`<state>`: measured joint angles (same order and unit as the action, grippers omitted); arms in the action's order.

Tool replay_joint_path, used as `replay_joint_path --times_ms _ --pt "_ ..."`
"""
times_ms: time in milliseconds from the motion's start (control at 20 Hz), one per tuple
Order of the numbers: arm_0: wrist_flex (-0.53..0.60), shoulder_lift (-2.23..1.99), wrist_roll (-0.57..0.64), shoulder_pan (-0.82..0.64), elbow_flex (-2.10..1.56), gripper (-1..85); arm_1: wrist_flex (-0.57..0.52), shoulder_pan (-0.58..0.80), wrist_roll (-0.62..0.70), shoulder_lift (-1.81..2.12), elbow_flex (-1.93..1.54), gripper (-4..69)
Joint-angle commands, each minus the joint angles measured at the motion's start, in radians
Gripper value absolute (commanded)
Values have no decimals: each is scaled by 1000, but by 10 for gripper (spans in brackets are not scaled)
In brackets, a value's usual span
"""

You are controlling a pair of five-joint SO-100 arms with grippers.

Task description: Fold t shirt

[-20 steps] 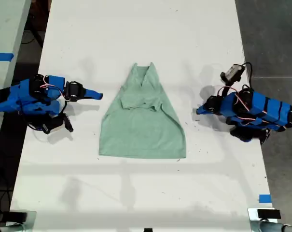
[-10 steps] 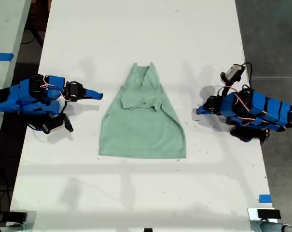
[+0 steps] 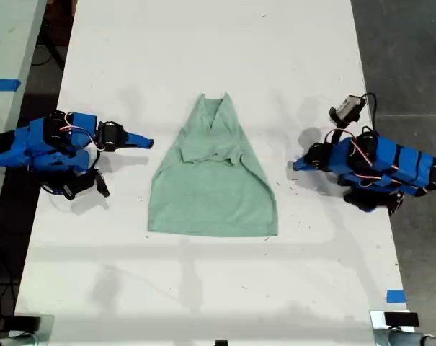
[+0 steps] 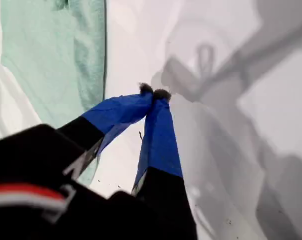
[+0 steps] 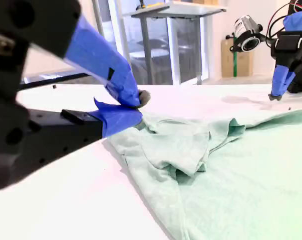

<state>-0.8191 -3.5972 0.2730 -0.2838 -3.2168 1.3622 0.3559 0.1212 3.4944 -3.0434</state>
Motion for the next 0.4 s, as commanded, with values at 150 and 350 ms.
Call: replay_joint_path --times_ms 150,350 --pt "-2 -6 -17 -9 -11 -1 -94 -40 3 15 -48 4" --pt "-2 -6 -17 -9 -11 -1 -91 -40 -9 15 -48 4"
